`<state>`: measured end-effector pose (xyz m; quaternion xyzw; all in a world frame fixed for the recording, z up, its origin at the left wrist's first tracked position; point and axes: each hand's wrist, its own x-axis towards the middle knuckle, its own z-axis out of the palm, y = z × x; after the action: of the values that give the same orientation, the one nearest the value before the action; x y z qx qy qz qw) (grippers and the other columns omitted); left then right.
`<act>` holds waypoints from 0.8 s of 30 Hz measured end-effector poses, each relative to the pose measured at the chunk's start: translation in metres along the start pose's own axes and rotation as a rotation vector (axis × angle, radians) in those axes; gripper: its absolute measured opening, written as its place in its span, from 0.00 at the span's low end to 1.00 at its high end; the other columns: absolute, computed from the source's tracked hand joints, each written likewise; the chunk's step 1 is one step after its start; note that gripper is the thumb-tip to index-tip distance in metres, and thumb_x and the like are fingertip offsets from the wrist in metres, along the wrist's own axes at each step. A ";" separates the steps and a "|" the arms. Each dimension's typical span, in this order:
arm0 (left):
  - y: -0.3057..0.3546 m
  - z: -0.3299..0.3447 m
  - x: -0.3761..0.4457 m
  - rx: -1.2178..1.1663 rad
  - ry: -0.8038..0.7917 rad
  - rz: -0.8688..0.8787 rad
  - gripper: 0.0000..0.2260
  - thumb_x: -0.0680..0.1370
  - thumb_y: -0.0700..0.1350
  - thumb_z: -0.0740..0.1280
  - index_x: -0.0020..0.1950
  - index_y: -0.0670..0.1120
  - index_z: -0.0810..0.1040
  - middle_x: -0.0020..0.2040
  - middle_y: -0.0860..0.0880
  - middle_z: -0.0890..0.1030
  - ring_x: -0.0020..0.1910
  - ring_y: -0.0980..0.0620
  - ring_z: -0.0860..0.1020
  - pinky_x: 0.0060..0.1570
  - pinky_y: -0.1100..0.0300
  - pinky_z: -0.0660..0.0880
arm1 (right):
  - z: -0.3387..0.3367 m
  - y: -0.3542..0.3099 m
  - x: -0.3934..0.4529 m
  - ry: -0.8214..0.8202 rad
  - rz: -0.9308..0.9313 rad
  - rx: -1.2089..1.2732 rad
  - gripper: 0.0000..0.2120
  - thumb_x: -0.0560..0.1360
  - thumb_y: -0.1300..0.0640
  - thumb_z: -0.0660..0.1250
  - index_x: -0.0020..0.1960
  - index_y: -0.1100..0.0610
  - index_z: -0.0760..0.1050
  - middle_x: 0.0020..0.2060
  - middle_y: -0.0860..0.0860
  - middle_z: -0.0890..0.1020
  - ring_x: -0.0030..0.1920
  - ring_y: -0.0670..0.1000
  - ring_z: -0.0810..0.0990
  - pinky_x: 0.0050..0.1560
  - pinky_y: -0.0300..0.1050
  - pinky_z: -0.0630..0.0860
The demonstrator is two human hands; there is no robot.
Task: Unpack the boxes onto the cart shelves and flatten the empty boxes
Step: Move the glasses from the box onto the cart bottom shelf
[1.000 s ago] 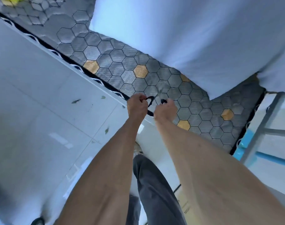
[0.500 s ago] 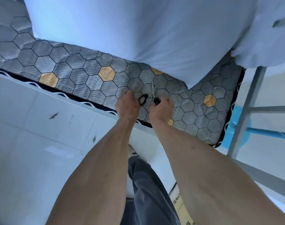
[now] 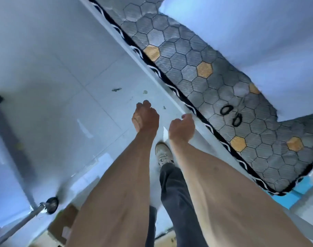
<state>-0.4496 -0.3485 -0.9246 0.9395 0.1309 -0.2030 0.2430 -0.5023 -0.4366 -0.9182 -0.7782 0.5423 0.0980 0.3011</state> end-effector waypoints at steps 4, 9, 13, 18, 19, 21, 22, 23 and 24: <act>-0.092 -0.044 -0.001 -0.037 0.098 -0.172 0.14 0.76 0.37 0.58 0.58 0.46 0.78 0.54 0.45 0.79 0.48 0.43 0.78 0.42 0.58 0.65 | 0.053 -0.021 -0.065 -0.255 -0.179 -0.085 0.13 0.73 0.64 0.62 0.56 0.58 0.76 0.50 0.55 0.82 0.51 0.57 0.81 0.42 0.41 0.70; -0.217 -0.090 -0.040 -0.183 0.212 -0.484 0.14 0.73 0.35 0.58 0.51 0.45 0.78 0.49 0.44 0.80 0.44 0.43 0.74 0.40 0.57 0.65 | 0.107 -0.023 -0.148 -0.560 -0.454 -0.389 0.14 0.73 0.64 0.60 0.57 0.56 0.76 0.55 0.53 0.81 0.56 0.55 0.78 0.44 0.39 0.67; -0.306 -0.104 -0.093 -0.302 0.314 -0.791 0.15 0.73 0.35 0.57 0.54 0.45 0.79 0.50 0.44 0.81 0.46 0.42 0.76 0.40 0.57 0.66 | 0.146 -0.009 -0.210 -0.675 -0.686 -0.617 0.13 0.74 0.63 0.60 0.57 0.61 0.77 0.55 0.56 0.80 0.59 0.58 0.77 0.45 0.40 0.65; -0.399 -0.092 -0.171 -0.365 0.391 -1.012 0.14 0.74 0.37 0.58 0.55 0.44 0.79 0.55 0.43 0.80 0.54 0.41 0.77 0.46 0.55 0.69 | 0.191 0.027 -0.294 -0.790 -0.853 -0.821 0.07 0.72 0.64 0.61 0.48 0.62 0.76 0.42 0.55 0.78 0.47 0.59 0.79 0.40 0.41 0.70; -0.415 -0.087 -0.191 -0.388 0.413 -1.068 0.13 0.75 0.37 0.59 0.55 0.44 0.79 0.56 0.43 0.79 0.55 0.41 0.77 0.48 0.54 0.69 | 0.198 0.039 -0.313 -0.801 -0.908 -0.879 0.05 0.72 0.64 0.61 0.46 0.60 0.74 0.41 0.55 0.77 0.45 0.59 0.78 0.39 0.41 0.69; -0.438 -0.077 -0.222 -0.428 0.450 -1.141 0.12 0.75 0.38 0.59 0.56 0.44 0.78 0.58 0.43 0.76 0.57 0.41 0.75 0.52 0.51 0.71 | 0.210 0.060 -0.343 -0.806 -0.989 -0.954 0.04 0.72 0.64 0.61 0.46 0.59 0.73 0.43 0.57 0.79 0.45 0.59 0.79 0.38 0.41 0.68; -0.451 -0.072 -0.239 -0.452 0.465 -1.179 0.12 0.76 0.39 0.59 0.56 0.44 0.77 0.58 0.43 0.75 0.58 0.41 0.75 0.55 0.50 0.71 | 0.216 0.073 -0.359 -0.818 -1.027 -0.974 0.05 0.72 0.64 0.61 0.47 0.60 0.74 0.45 0.57 0.80 0.47 0.60 0.80 0.39 0.42 0.70; -0.464 -0.067 -0.255 -0.470 0.476 -1.212 0.12 0.76 0.39 0.59 0.57 0.43 0.77 0.59 0.43 0.74 0.59 0.41 0.74 0.57 0.49 0.71 | 0.223 0.086 -0.375 -0.830 -1.054 -0.979 0.08 0.72 0.65 0.60 0.49 0.61 0.75 0.46 0.58 0.81 0.47 0.60 0.81 0.39 0.43 0.73; -0.477 -0.061 -0.271 -0.480 0.490 -1.243 0.12 0.76 0.40 0.60 0.57 0.42 0.76 0.59 0.42 0.74 0.59 0.40 0.73 0.59 0.48 0.71 | 0.229 0.098 -0.391 -0.836 -1.078 -0.974 0.10 0.72 0.65 0.60 0.50 0.61 0.76 0.47 0.57 0.82 0.47 0.60 0.82 0.40 0.44 0.75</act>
<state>-0.8342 0.0474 -0.9473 0.6298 0.7349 -0.0524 0.2461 -0.7049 -0.0204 -0.9492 -0.8736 -0.1635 0.4443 0.1130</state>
